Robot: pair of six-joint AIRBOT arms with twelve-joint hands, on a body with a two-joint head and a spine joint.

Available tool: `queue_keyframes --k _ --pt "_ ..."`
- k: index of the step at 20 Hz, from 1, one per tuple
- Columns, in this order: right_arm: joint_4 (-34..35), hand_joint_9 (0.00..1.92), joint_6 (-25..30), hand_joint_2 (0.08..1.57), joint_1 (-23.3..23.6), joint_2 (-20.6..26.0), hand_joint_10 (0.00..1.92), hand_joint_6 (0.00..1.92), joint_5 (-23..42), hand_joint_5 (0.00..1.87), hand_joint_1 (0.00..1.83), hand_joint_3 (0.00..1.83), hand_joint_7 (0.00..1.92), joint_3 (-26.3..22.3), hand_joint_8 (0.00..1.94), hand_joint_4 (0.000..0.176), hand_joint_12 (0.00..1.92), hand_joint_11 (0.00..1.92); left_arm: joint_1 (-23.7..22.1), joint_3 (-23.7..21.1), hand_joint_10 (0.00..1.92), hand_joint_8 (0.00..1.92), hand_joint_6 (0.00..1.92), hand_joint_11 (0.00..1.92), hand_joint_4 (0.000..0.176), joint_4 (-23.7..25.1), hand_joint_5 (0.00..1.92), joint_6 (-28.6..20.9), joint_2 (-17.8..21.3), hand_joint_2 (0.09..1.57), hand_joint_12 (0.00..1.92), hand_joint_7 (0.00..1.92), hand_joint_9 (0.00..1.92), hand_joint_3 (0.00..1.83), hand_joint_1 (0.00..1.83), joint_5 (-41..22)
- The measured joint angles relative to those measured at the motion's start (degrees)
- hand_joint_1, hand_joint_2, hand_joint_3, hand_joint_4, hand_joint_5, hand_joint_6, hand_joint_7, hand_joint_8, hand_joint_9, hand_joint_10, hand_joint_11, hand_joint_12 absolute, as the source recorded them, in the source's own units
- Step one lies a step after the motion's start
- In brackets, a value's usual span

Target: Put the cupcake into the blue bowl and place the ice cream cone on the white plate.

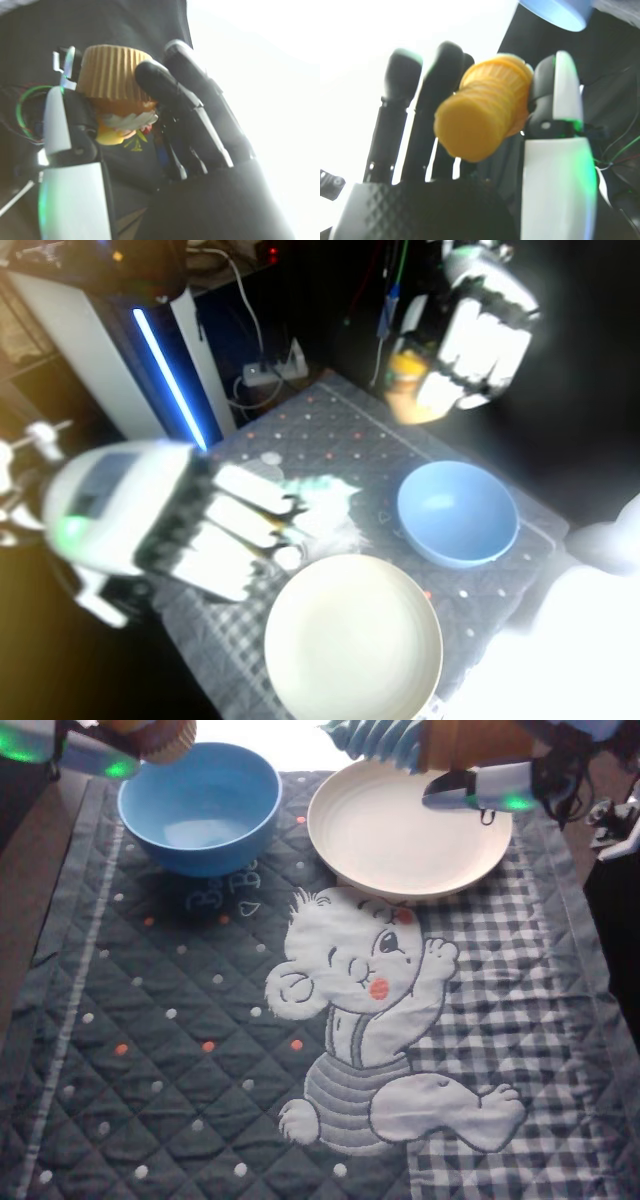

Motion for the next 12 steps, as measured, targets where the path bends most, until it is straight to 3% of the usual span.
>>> queue_keyframes --k 3,4,5,6,7,8,9,10,12 --pt "0.5 1.33 0.0 1.06 1.0 -2.5 1.04 0.76 -5.6 1.11 1.19 0.0 1.34 2.8 0.54 0.0 1.58 1.23 -1.2 3.9 0.87 0.51 0.85 0.99 0.0 -0.2 1.0 0.5 -3.2 1.03 1.03 1.21 1.15 0.0 1.4 6.9" --pt "0.7 1.33 0.0 1.06 1.2 -3.0 0.97 0.77 -6.6 1.1 1.19 0.0 1.34 3.6 0.47 0.0 1.5 1.24 -1.9 5.1 0.96 0.61 0.81 0.94 0.0 -0.3 1.0 0.5 -4.4 1.04 1.13 1.18 1.1 0.0 1.4 8.5" --pt "1.2 1.32 -0.1 1.06 1.6 -3.6 0.92 0.77 -7.5 1.1 1.19 0.0 1.34 4.5 0.43 0.0 1.46 1.23 -2.2 6.1 0.94 0.62 0.82 0.97 0.0 0.0 0.98 0.5 -5.4 1.05 1.09 1.17 1.12 0.0 1.4 9.8" --pt "1.6 1.32 -0.1 1.06 2.0 -4.1 0.87 0.59 -8.1 1.09 1.27 0.0 1.2 5.4 0.82 0.0 1.43 1.23 -2.9 6.8 0.95 0.62 0.83 0.99 0.0 0.8 0.97 0.5 -6.1 1.05 1.06 1.17 1.12 0.0 1.4 11.5" --pt "2.0 1.34 -0.1 1.06 2.8 -5.0 0.82 0.74 -9.3 1.09 1.21 0.01 1.23 6.7 0.67 0.0 1.36 1.23 -4.0 7.8 0.95 0.62 0.79 1.03 0.0 3.0 0.98 0.4 -7.5 1.05 0.94 1.17 1.12 0.0 1.4 14.5" --pt "2.0 1.34 -0.1 1.06 3.0 -5.4 0.82 0.74 -9.6 1.09 1.21 0.01 1.23 7.2 0.67 0.0 1.36 1.23 -4.5 8.1 0.95 0.62 0.79 1.03 0.0 4.4 0.98 0.5 -8.0 1.05 0.94 1.17 1.12 0.0 1.4 15.9" --pt "2.1 1.33 -0.2 1.06 3.8 -6.3 0.79 0.59 -10.9 1.08 1.27 0.0 1.18 8.1 0.87 0.0 1.33 1.21 -5.4 8.5 0.96 0.62 0.77 1.03 0.0 6.4 0.99 0.4 -8.9 1.05 0.93 1.17 1.12 0.0 1.4 18.4" --pt "2.3 1.34 -0.2 1.06 4.4 -7.1 0.8 0.71 -11.6 1.11 1.21 0.0 1.23 8.9 0.64 0.0 1.35 1.22 -5.7 9.0 0.96 0.63 0.78 1.02 0.0 8.3 0.99 0.4 -9.7 1.05 0.93 1.16 1.12 0.0 1.4 20.1" --pt "3.3 1.4 -0.2 1.07 4.5 -9.0 0.63 0.79 -13.2 1.09 1.18 0.0 1.34 10.9 0.29 0.0 1.22 1.28 -6.5 9.4 1.02 0.7 0.86 0.98 0.0 11.4 0.94 0.3 -11.2 1.07 0.95 1.13 1.08 0.0 1.39 23.5"
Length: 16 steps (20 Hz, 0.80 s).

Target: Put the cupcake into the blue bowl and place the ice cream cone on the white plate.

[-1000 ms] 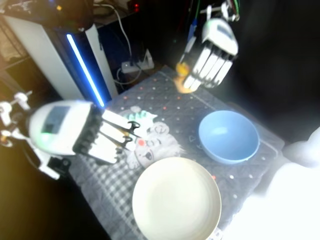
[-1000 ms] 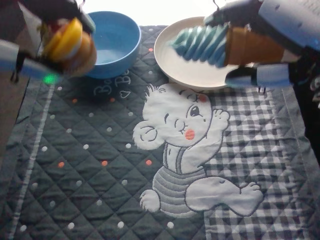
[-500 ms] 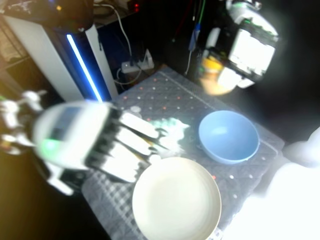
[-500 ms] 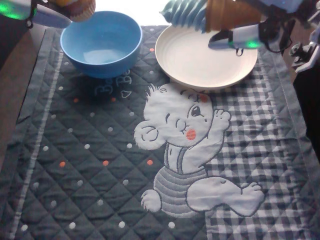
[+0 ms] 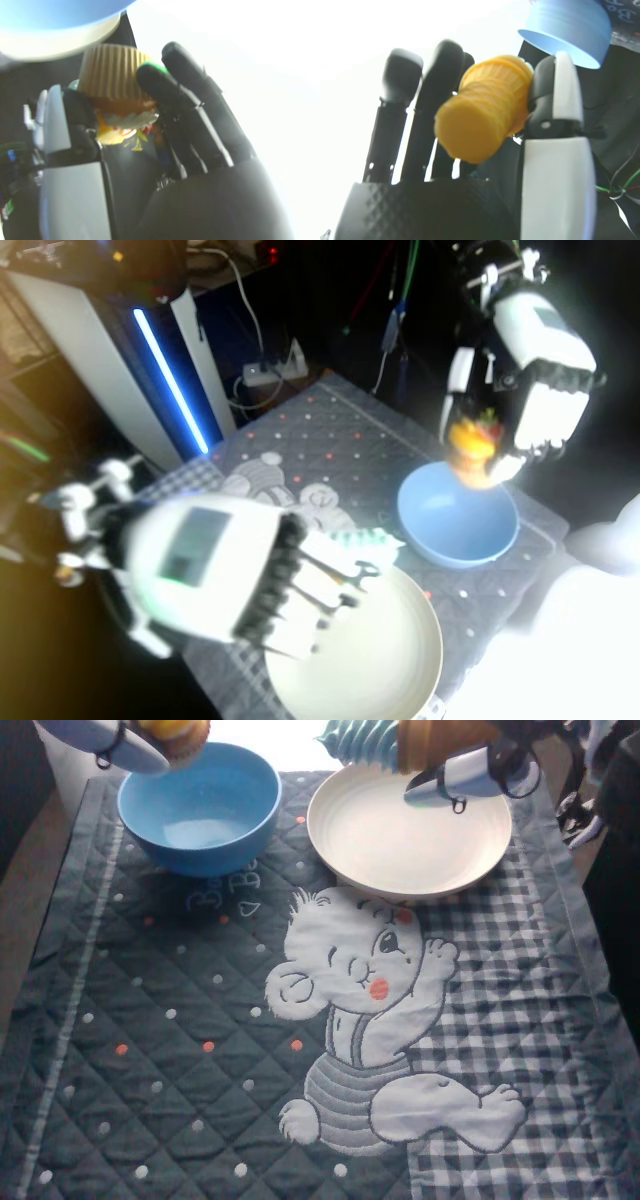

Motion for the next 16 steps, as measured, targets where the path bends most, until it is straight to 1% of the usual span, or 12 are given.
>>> queue_keyframes --k 1,2,5,6,7,10,11,12,13,14,15,16 --pt "0.5 1.43 0.0 1.07 0.0 -0.7 0.53 0.8 -1.1 1.08 1.18 0.0 1.37 0.8 0.18 0.0 1.16 1.29 -0.3 0.0 0.95 0.62 0.73 1.01 0.0 1.3 0.99 0.0 -0.4 1.04 0.98 1.19 1.16 0.0 1.4 1.3" --pt "1.2 1.4 0.0 1.07 0.0 -1.5 0.61 0.83 -2.4 1.06 1.18 0.0 1.42 1.9 0.11 0.0 1.25 1.24 -1.0 0.5 0.6 0.73 0.67 1.03 0.0 3.2 1.07 0.0 -1.1 1.04 1.03 1.2 1.21 0.0 1.31 2.6" --pt "2.6 1.33 0.0 1.08 0.0 -2.6 0.67 0.84 -4.6 1.06 1.18 0.0 1.41 3.8 0.08 0.0 1.3 1.16 -2.0 0.5 0.42 0.92 0.7 1.0 0.0 7.2 1.04 0.0 -2.3 1.07 1.11 1.13 1.24 0.0 1.28 5.3" --pt "3.2 1.32 0.0 1.08 0.0 -2.9 0.68 0.63 -5.2 1.06 1.26 0.0 1.2 4.2 0.77 0.0 1.29 1.15 -1.9 0.5 0.38 0.91 0.7 1.0 0.0 8.2 1.04 -0.1 -2.8 1.07 1.13 1.14 1.26 0.0 1.28 6.3" --pt "3.4 1.28 0.0 1.07 0.0 -2.9 0.74 0.54 -5.5 1.08 1.29 0.0 1.13 4.3 0.98 0.0 1.35 1.12 -1.9 0.5 0.35 0.89 0.65 1.06 0.0 8.6 1.06 -0.2 -3.2 1.06 1.1 1.16 1.33 0.0 1.29 7.0" --pt "3.5 1.25 0.0 1.08 0.0 -2.9 0.77 0.61 -5.7 1.04 1.28 0.0 1.12 4.3 1.0 0.0 1.41 1.1 -2.0 0.6 0.41 1.03 0.72 0.98 0.0 9.3 1.0 -0.2 -3.4 1.09 1.26 1.09 1.28 0.0 1.28 7.8" --pt "3.6 1.23 0.0 1.07 0.0 -3.0 1.02 0.75 -5.7 1.08 1.2 0.0 1.13 4.3 0.85 0.0 1.52 1.12 -1.9 0.8 0.67 1.11 0.75 0.98 0.0 9.9 0.96 -0.2 -3.8 1.11 1.3 1.05 1.18 0.0 1.27 8.6" --pt "3.6 1.23 0.0 1.07 0.0 -3.1 1.02 0.75 -5.7 1.08 1.2 0.0 1.13 4.3 0.85 0.0 1.52 1.12 -1.9 1.1 0.67 1.11 0.75 0.98 0.0 10.0 0.96 -0.2 -4.1 1.11 1.3 1.05 1.18 0.0 1.27 9.0" --pt "3.5 1.18 0.0 1.07 0.0 -3.2 1.37 0.78 -5.8 1.09 1.19 0.0 1.14 4.3 0.99 0.0 1.72 1.16 -1.8 1.2 0.81 1.15 0.81 0.97 0.0 10.0 0.92 -0.2 -4.2 1.12 1.37 1.03 1.15 0.0 1.26 9.3" --pt "3.5 1.18 0.0 1.07 0.0 -3.3 1.37 0.78 -5.9 1.09 1.19 0.0 1.14 4.3 0.99 0.0 1.72 1.16 -1.8 1.2 0.81 1.15 0.81 0.97 0.0 10.0 0.92 -0.2 -4.2 1.12 1.37 1.03 1.15 0.0 1.26 9.3" --pt "3.6 1.16 0.0 1.09 0.0 -3.4 1.18 0.62 -6.1 1.05 1.26 0.0 1.06 4.3 1.11 0.0 1.62 1.12 -1.7 1.2 0.85 1.14 0.84 1.0 0.0 10.0 0.9 -0.2 -4.2 1.13 1.37 1.03 1.15 0.0 1.26 9.3" --pt "3.5 1.16 0.0 1.09 0.0 -3.5 1.18 0.62 -6.2 1.05 1.26 0.0 1.06 4.3 1.11 0.0 1.62 1.12 -1.6 1.2 0.85 1.14 0.84 1.0 0.0 10.0 0.9 -0.2 -4.2 1.13 1.37 1.03 1.15 0.0 1.26 9.3"
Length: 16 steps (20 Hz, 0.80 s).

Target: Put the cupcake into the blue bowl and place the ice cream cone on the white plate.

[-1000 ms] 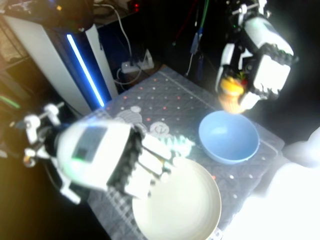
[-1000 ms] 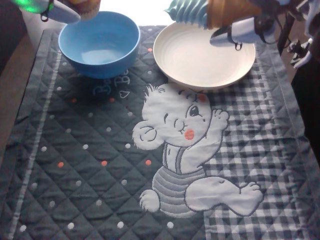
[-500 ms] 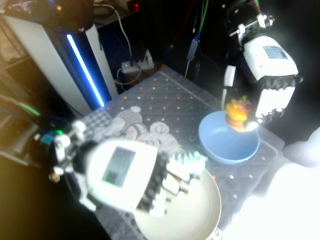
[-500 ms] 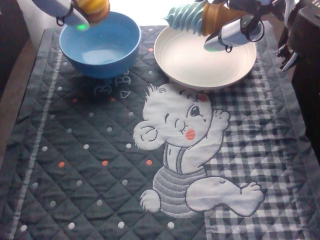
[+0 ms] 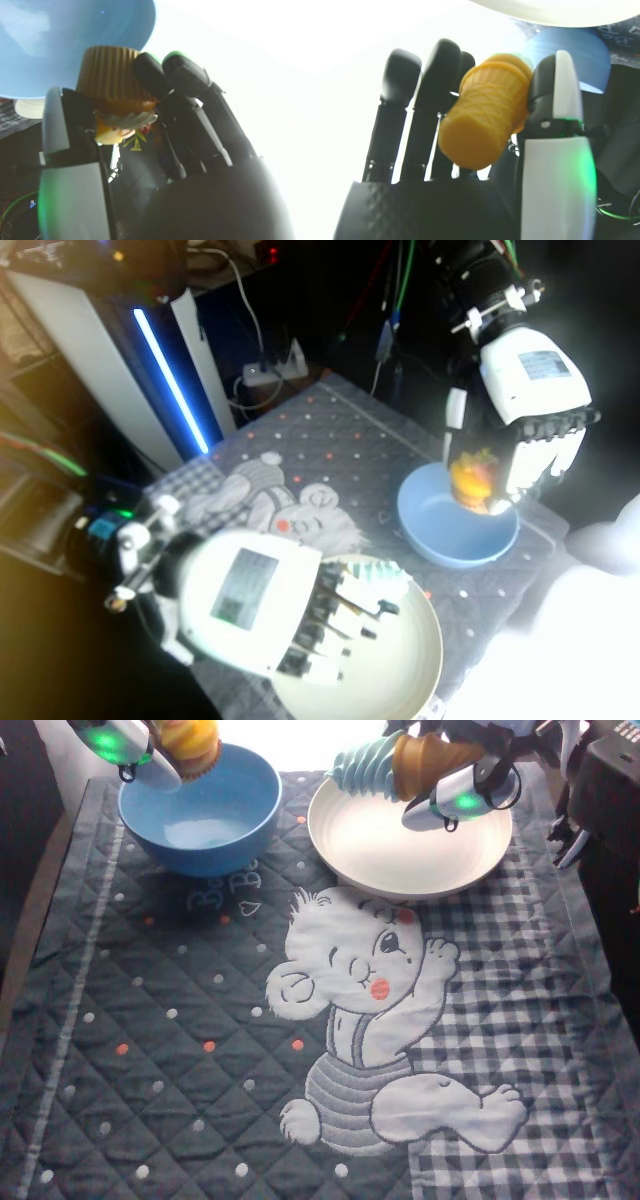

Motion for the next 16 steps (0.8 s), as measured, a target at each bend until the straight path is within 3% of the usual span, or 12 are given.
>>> queue_keyframes --k 1,2,3,4,5,6,7,8,9,10,11,16 --pt "0.0 1.18 0.0 1.06 0.0 0.0 1.43 0.68 0.0 1.12 1.21 0.0 1.07 0.0 1.23 0.0 1.75 1.16 0.0 0.0 0.77 1.1 0.84 0.99 0.0 0.0 0.91 0.0 0.0 1.12 1.32 1.05 1.15 0.0 1.27 0.0" --pt "0.0 1.05 0.0 1.07 0.0 0.0 1.63 0.79 0.0 1.08 1.18 0.0 0.94 0.0 1.37 0.0 1.88 1.07 0.1 0.0 0.68 1.08 0.87 0.92 0.0 0.0 0.93 0.0 0.0 1.11 1.32 1.05 1.1 0.0 1.26 0.0" --pt "0.0 0.9 0.0 1.07 0.0 0.0 1.4 0.82 -0.1 1.06 1.17 0.0 0.88 0.0 1.06 0.0 1.78 0.86 0.3 0.0 0.6 1.06 0.88 0.92 0.0 0.0 0.93 0.0 0.0 1.11 1.25 1.05 1.11 0.0 1.25 -0.1" --pt "0.0 0.9 0.0 1.07 0.0 0.0 1.4 0.82 -0.1 1.06 1.17 0.0 0.88 0.0 1.06 0.0 1.78 0.86 0.5 0.0 0.6 1.06 0.88 0.92 0.0 0.0 0.93 0.0 0.0 1.11 1.25 1.05 1.11 0.0 1.25 0.0" --pt "0.0 0.81 0.0 0.96 0.0 0.0 0.59 0.1 -0.2 0.88 1.1 0.0 0.96 0.0 0.31 0.0 1.32 0.47 0.8 0.0 0.58 1.16 0.94 0.61 0.0 0.0 0.9 0.0 -0.1 1.13 1.4 0.97 0.95 0.01 1.23 0.0" --pt "0.0 0.84 0.0 0.93 0.0 0.0 0.26 0.03 -0.3 0.86 1.08 0.0 0.99 0.0 0.1 0.0 1.06 0.44 0.8 0.0 0.78 0.79 0.97 0.51 0.0 0.1 0.96 0.0 -0.3 1.12 1.5 0.8 0.8 0.0 1.17 0.2" --pt "0.0 0.85 0.0 0.9 0.0 0.0 0.1 0.01 -0.2 0.8 1.06 0.0 0.89 0.0 0.03 0.0 0.88 0.52 0.9 0.0 0.77 0.48 0.38 0.48 0.0 0.1 0.84 0.0 -0.3 1.02 1.43 0.81 0.73 0.0 1.19 0.1" --pt "0.0 0.85 0.0 0.9 0.0 0.0 0.1 0.01 -0.2 0.8 1.06 0.0 0.89 0.0 0.03 0.0 0.88 0.52 0.9 0.0 0.77 0.48 0.38 0.48 0.0 0.1 0.84 0.0 -0.5 1.02 1.43 0.81 0.73 0.0 1.19 0.0" --pt "0.0 0.85 0.0 0.88 0.0 0.0 0.02 0.0 -0.2 0.75 1.03 0.0 0.79 0.0 0.0 0.0 0.79 0.58 0.9 0.0 0.41 0.12 0.03 0.51 0.0 0.1 0.87 0.0 -0.5 0.97 1.17 0.91 0.82 0.0 1.2 -0.3" --pt "0.0 0.85 0.0 0.88 0.0 0.0 0.02 0.0 -0.2 0.75 1.03 0.0 0.79 0.0 0.0 0.0 0.79 0.58 0.9 0.0 0.41 0.12 0.03 0.51 0.0 0.1 0.87 0.0 -0.5 0.97 1.17 0.91 0.82 0.0 1.2 -0.3" --pt "0.0 0.82 0.0 0.89 0.0 0.0 0.0 0.0 -0.2 0.73 0.98 0.0 0.77 0.0 0.0 0.0 0.84 0.54 0.9 0.0 0.14 0.01 0.0 0.42 0.0 0.1 0.86 0.0 -0.5 0.97 1.12 0.88 0.84 0.0 1.17 -0.5" --pt "0.0 0.78 0.0 0.87 0.0 0.0 0.0 0.0 -0.2 0.73 0.96 0.0 0.73 0.0 0.0 0.0 0.93 0.49 1.1 0.0 0.0 0.0 0.0 0.28 0.0 0.2 0.77 0.0 -0.5 0.94 0.94 0.69 0.67 0.0 1.19 -0.7"
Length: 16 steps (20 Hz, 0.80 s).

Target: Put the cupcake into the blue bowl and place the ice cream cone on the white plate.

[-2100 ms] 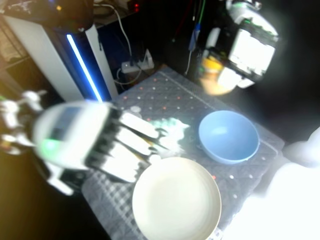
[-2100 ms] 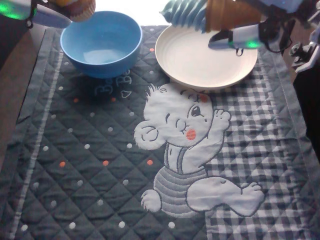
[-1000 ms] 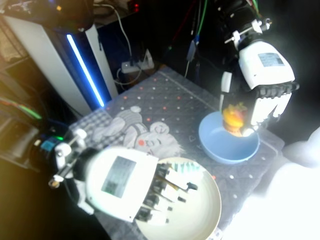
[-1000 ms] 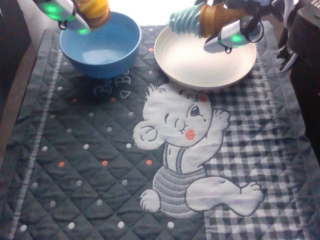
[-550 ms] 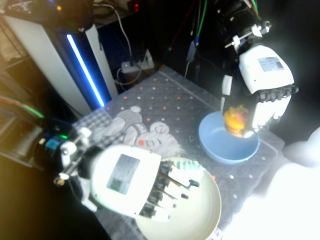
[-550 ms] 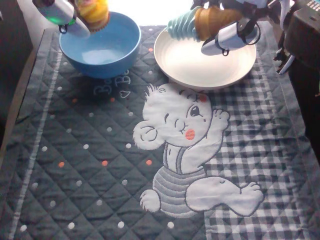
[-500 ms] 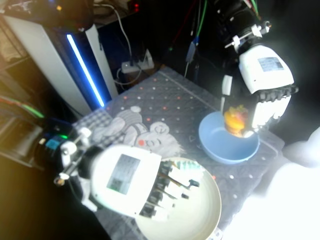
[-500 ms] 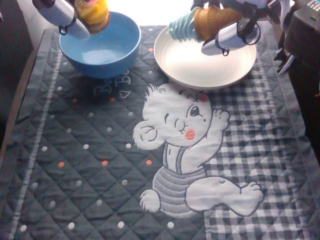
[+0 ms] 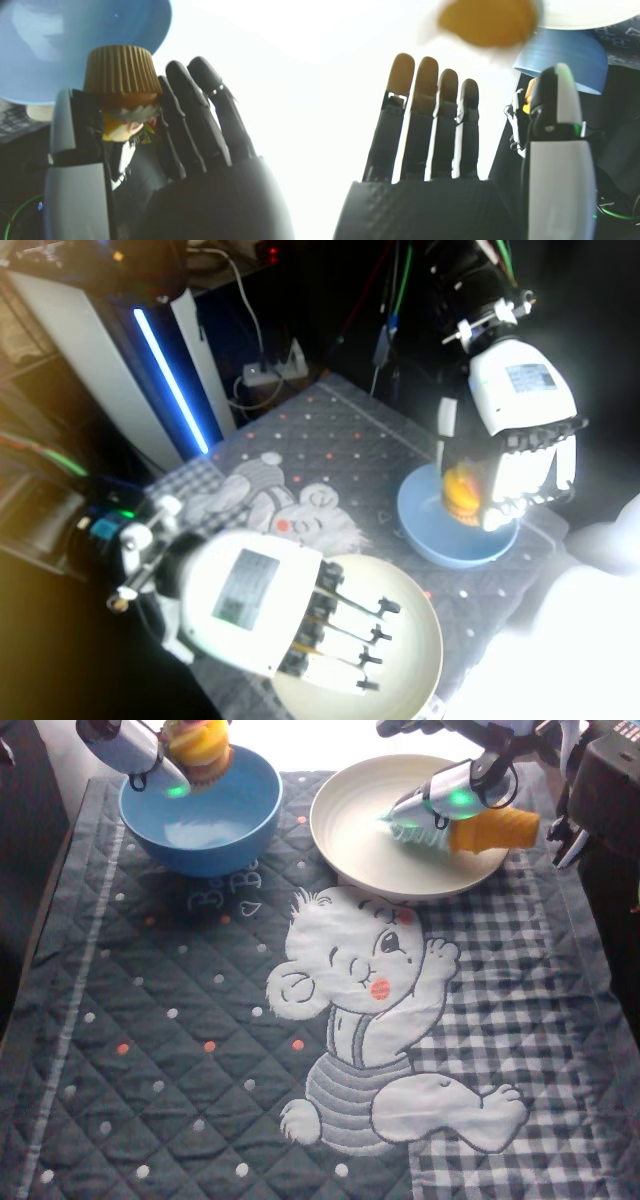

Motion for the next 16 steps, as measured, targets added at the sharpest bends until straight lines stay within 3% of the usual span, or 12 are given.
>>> queue_keyframes --k 4,11,13,14,16 --pt "0.0 0.75 0.0 0.87 0.0 0.0 0.0 0.0 0.0 0.72 0.96 0.0 0.71 0.0 0.0 0.0 1.04 0.4 0.0 0.0 0.0 0.0 0.0 0.39 0.0 0.0 0.71 0.0 0.0 0.9 0.91 0.65 0.69 0.0 1.22 -0.2" --pt "0.0 0.78 0.0 0.88 0.0 0.0 0.0 0.0 0.0 0.72 0.95 0.0 0.74 -0.1 0.01 0.0 1.04 0.45 0.3 0.0 0.0 0.0 0.0 0.29 0.0 0.0 0.66 0.0 0.0 0.88 0.84 0.65 0.65 0.0 1.2 -0.1" --pt "0.1 0.77 0.0 0.88 0.0 0.1 0.0 0.01 0.1 0.74 1.0 0.0 0.74 -0.6 0.0 0.0 1.04 0.46 0.3 0.0 0.02 0.0 0.0 0.36 0.0 0.0 0.71 0.0 0.0 0.87 1.01 0.68 0.75 0.0 1.19 -0.2" --pt "0.0 0.77 0.0 0.88 0.0 0.0 0.0 0.01 0.3 0.74 1.0 0.0 0.74 -0.9 0.0 0.0 1.03 0.44 0.3 0.0 0.0 0.0 0.0 0.38 0.0 -0.4 0.71 0.0 0.1 0.88 0.98 0.67 0.74 0.0 1.15 -0.4" --pt "0.0 0.75 0.0 0.87 0.0 0.1 0.0 0.0 1.2 0.75 1.07 0.0 0.76 -1.8 0.0 0.0 0.93 0.36 0.3 0.0 0.01 0.0 0.0 0.47 0.0 -1.9 0.72 0.0 0.8 0.87 0.72 0.73 0.76 0.0 1.12 -1.8"
